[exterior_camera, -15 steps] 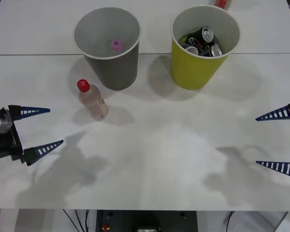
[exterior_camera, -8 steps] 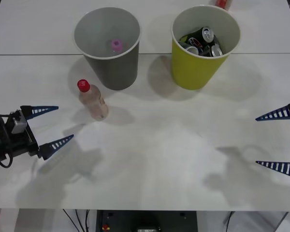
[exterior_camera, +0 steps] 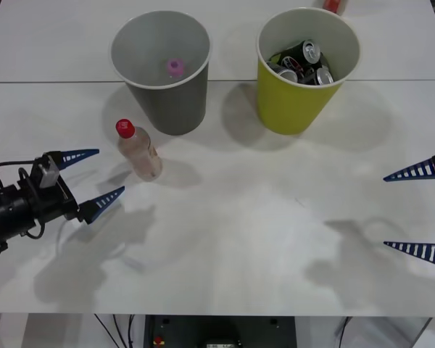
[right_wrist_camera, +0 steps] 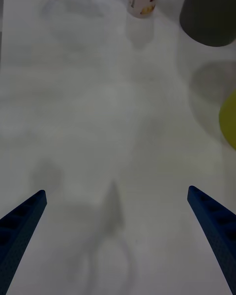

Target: Put the can into the green bin and the plastic bottle into the gray bin

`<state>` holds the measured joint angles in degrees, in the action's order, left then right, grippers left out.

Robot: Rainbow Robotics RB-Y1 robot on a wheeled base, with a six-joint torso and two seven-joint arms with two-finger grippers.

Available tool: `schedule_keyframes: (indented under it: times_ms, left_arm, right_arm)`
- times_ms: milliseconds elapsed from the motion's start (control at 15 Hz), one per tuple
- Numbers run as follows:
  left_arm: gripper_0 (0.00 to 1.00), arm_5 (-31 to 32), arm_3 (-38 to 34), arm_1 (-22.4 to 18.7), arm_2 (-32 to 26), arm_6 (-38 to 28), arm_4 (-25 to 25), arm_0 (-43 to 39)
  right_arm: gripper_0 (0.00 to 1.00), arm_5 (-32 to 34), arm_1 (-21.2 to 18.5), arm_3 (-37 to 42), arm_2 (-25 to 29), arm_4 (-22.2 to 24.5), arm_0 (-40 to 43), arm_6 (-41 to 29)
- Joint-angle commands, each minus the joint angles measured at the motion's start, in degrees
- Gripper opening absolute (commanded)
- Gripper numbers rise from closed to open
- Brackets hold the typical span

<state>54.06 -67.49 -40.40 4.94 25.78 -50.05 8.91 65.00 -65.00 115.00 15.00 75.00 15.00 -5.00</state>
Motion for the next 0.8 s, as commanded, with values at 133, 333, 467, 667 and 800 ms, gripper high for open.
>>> schedule_keyframes:
  times_ms: [133,333,467,667,800]
  left_arm:
    - [1.0,-2.0,0.0,3.0,0.0,0.0,-2.0,1.2]
    - [1.0,-3.3,0.0,4.1,0.0,-0.3,-3.7,2.3]
    - [1.0,-4.2,0.1,4.8,0.0,-0.6,-4.8,3.1]
    - [1.0,-5.3,0.1,6.0,0.0,-0.9,-6.2,4.1]
    - [1.0,-6.0,0.1,7.1,0.0,-1.3,-6.8,4.6]
  right_arm:
    - [1.0,0.0,0.0,0.0,0.0,0.0,0.0,0.0]
    - [1.0,0.0,0.0,0.0,0.0,0.0,0.0,0.0]
    - [1.0,0.0,0.0,0.0,0.0,0.0,0.0,0.0]
    - [1.0,0.0,0.0,0.0,0.0,0.0,0.0,0.0]
    - [1.0,0.0,0.0,0.0,0.0,0.0,0.0,0.0]
